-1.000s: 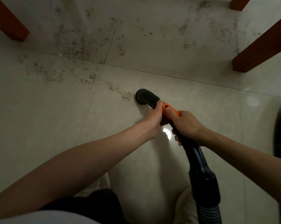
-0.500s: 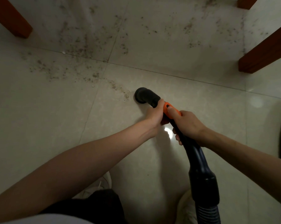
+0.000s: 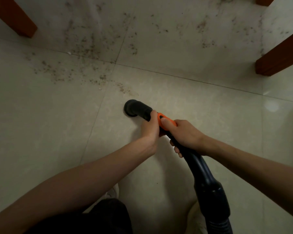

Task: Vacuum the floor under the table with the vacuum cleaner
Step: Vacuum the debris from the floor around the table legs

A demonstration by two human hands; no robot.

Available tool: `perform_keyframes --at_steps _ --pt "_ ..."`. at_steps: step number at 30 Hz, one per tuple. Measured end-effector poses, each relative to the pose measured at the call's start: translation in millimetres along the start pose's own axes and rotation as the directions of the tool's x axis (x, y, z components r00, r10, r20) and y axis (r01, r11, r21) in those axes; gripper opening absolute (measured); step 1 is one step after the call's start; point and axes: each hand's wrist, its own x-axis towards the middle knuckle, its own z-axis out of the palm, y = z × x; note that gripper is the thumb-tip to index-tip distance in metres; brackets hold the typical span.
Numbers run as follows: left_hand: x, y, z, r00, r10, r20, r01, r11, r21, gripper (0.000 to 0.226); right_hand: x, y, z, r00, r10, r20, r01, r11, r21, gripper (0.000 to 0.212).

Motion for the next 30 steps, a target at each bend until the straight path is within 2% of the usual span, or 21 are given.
perform_keyframes --at_steps 5,8,17,19,25,30 --pt "5 20 8 0.984 -0.073 0.162 0.077 0.997 -0.021 0.027 1 -3 -7 0.987 -0.011 -0.159 0.008 1.0 -0.021 0.048" --pt "12 32 15 0.98 -0.065 0.188 0.065 0.998 0.005 0.028 7 -10 -11 0.977 -0.013 -0.213 0.009 1.0 -0.02 0.047" --pt "16 29 -5 0.998 -0.011 0.064 0.016 0.997 -0.074 0.028 14 -24 0 0.998 -0.001 -0.066 0.001 1.0 0.004 0.045" --pt "15 32 -6 0.999 -0.009 0.051 0.013 0.996 -0.086 0.028 14 -26 3 0.996 -0.007 -0.085 0.007 1.0 -0.003 0.046" --pt "20 50 1 0.988 -0.08 0.129 0.089 0.994 -0.064 0.029 21 -34 1 0.981 -0.014 -0.193 0.002 0.998 -0.063 0.045" --pt "21 55 -5 0.993 -0.056 0.105 0.068 0.991 -0.112 0.026 27 -41 1 0.992 -0.012 -0.123 0.011 1.0 -0.009 0.044"
